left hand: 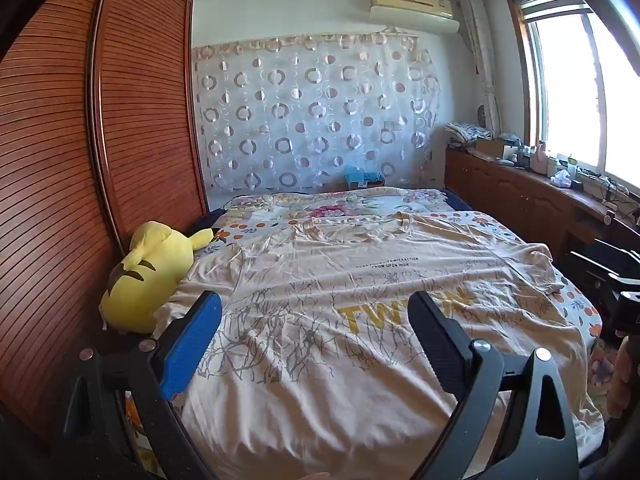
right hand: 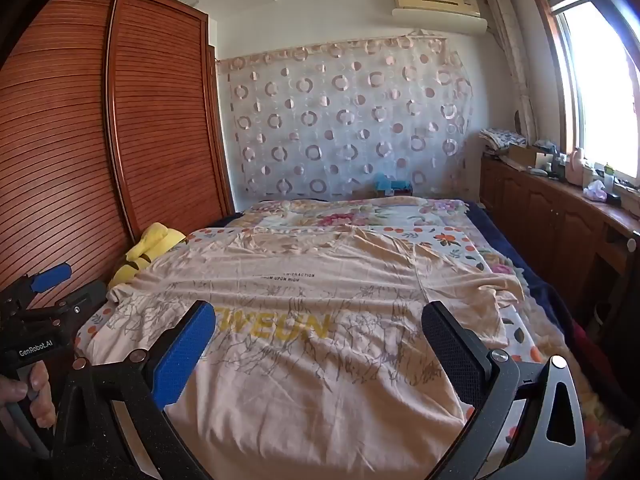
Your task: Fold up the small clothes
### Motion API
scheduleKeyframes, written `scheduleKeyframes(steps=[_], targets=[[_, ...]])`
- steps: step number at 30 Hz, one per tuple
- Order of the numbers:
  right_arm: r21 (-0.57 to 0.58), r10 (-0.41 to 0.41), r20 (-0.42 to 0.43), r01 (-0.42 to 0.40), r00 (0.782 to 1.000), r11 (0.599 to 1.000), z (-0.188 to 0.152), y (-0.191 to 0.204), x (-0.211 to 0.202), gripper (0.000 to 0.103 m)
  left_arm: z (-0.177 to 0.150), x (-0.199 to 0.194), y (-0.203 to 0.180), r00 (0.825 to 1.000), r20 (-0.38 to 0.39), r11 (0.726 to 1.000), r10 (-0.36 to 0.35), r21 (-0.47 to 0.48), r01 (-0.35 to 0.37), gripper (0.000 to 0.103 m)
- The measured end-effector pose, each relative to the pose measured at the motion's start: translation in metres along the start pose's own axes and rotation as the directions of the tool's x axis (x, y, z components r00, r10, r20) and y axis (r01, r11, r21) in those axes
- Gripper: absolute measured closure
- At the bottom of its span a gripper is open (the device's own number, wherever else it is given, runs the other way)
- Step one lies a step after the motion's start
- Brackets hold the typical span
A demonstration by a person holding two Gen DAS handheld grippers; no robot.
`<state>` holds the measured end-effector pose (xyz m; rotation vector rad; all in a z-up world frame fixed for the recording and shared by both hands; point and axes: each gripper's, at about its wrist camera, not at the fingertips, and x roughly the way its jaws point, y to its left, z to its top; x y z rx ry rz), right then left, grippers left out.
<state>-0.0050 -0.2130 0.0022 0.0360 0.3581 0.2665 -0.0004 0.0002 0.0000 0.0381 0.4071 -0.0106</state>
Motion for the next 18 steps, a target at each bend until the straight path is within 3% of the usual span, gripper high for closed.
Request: scheduleKeyframes(steps=[18], targets=[[0.0, 0.001, 0.002, -0.001, 1.0, 1.0, -0.0024, -0.0018, 0.0008, 0.0, -0.0011, 0.0013, -0.002, 1.0, -0.007, 1.0, -0.003, 0.005, 0.003, 0.008]])
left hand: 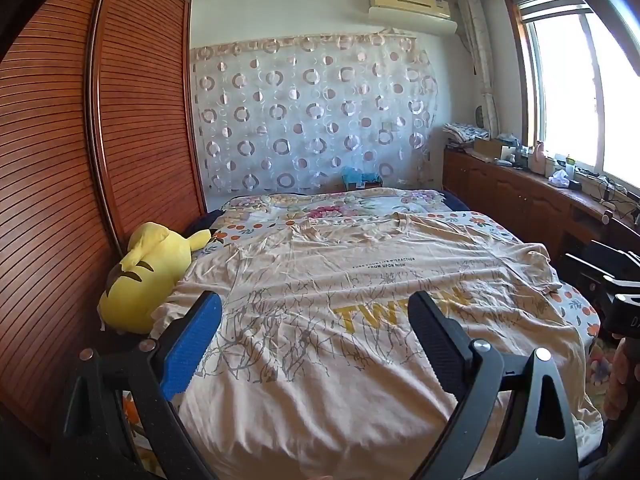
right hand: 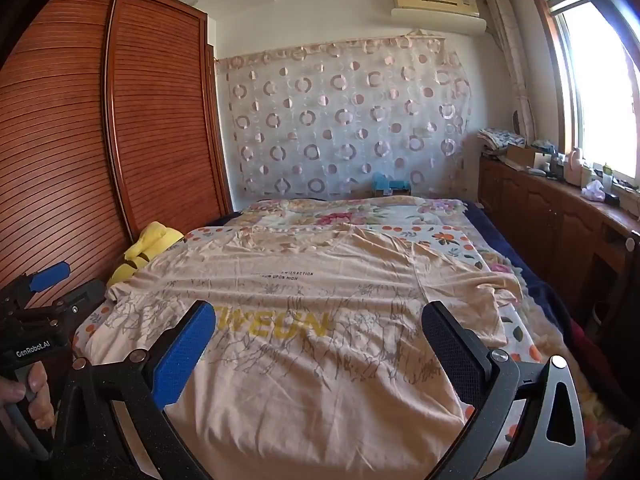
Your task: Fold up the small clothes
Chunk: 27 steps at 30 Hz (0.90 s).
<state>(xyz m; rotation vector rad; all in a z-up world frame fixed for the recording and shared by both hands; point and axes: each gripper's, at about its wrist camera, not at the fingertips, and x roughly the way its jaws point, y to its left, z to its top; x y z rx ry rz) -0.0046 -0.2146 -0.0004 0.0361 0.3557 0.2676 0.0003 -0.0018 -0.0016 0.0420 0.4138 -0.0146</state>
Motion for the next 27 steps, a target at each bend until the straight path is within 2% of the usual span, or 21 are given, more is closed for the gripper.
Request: scheduleKeyframes(steps=[15, 27], targets=[[-0.004, -0.001, -0.002, 0.001, 1.0, 1.0, 0.0, 0.003, -0.001, 0.0, 0.003, -0.006, -0.014, 1.0, 0.011, 1.0, 0.003, -0.001, -0.003, 0.008], [-0.004, -0.002, 0.0, 0.002, 1.0, 1.0, 0.0, 0.003, -0.001, 0.0, 0.005, -0.008, -0.01, 1.0, 0.021, 1.0, -0.001, -0.004, 0.001, 0.008]])
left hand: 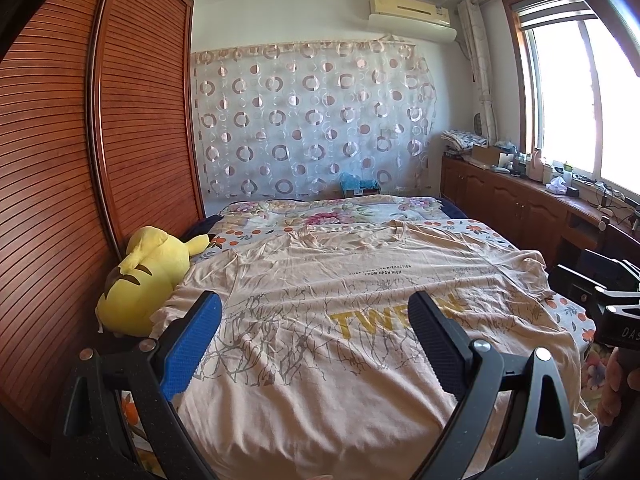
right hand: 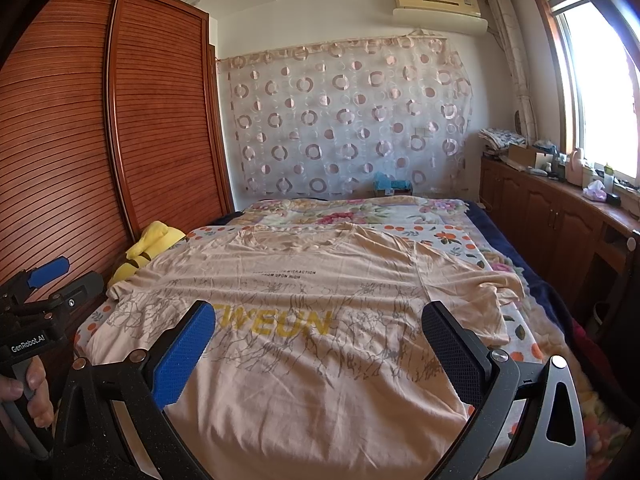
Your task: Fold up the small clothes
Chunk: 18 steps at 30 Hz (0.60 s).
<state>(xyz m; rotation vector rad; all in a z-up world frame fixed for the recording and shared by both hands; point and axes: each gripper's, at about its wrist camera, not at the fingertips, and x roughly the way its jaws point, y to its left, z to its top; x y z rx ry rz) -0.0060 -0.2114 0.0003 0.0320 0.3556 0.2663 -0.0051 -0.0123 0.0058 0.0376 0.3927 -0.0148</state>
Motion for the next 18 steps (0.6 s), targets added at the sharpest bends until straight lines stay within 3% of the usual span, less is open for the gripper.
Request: scheduleKeyframes(steps=[18], targets=[[-0.001, 0.0, 0.001, 0.0, 1.0, 1.0, 0.0, 0.0007, -0.0005, 0.0, -0.0001, -0.0009, 0.0012, 1.0, 0.004, 1.0, -0.001, -0.003, 0.001, 0.008]])
